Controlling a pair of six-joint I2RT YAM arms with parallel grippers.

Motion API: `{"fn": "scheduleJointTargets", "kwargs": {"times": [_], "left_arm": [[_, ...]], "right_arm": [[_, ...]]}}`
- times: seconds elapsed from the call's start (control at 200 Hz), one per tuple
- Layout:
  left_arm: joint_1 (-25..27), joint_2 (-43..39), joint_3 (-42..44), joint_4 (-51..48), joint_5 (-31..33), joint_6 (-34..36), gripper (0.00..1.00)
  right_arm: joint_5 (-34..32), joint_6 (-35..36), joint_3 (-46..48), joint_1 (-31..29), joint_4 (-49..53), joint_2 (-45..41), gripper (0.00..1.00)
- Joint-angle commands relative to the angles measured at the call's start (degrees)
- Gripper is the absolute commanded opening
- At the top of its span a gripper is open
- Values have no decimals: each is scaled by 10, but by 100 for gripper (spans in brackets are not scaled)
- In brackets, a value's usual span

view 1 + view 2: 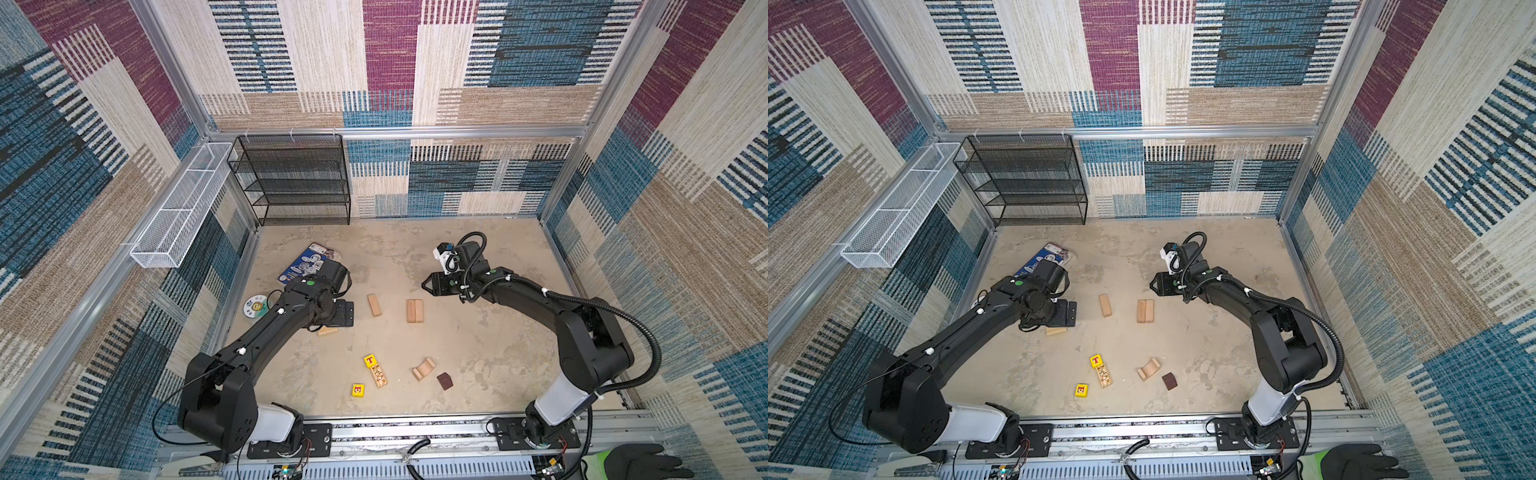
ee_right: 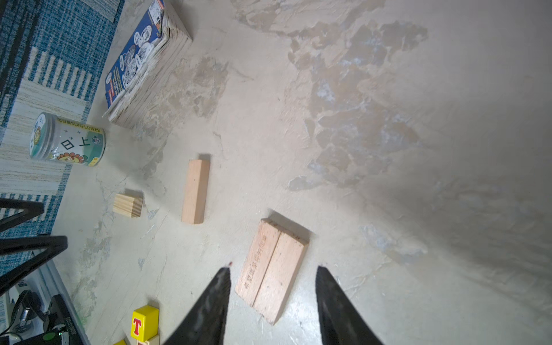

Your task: Build the wood block tower

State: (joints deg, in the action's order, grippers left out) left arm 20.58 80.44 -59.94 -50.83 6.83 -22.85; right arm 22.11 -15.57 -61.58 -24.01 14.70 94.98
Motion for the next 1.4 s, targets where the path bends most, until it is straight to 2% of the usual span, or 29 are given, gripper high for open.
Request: {"fn": "scheduleJointTargets", "kwargs": {"times": [0.0,0.145,0.481,0.681,0.872,1.112,1.392], "left_arm": [[-26,6,19,21,-62,-18,99],[-48,24,38,61,-95,-11,99],[-70,86,38,69,-53,-15,100],[-84,102,46,81,-43,-26,94],[-90,113,54,98,-69,-25,86],[-91,127,51,104,-86,-22,84],[-91,137,45,99,-72,-13,81]], "right_arm": [[21,-13,10,-6,-49,-14,50],[29,-12,11,-10,-55,-15,50],[40,-14,30,-14,-70,-17,51],[40,-15,33,-15,-68,-15,51],[42,-15,24,-15,-64,2,51],[48,-14,8,-16,-59,20,51],[50,-15,6,-18,-58,30,51]]}}
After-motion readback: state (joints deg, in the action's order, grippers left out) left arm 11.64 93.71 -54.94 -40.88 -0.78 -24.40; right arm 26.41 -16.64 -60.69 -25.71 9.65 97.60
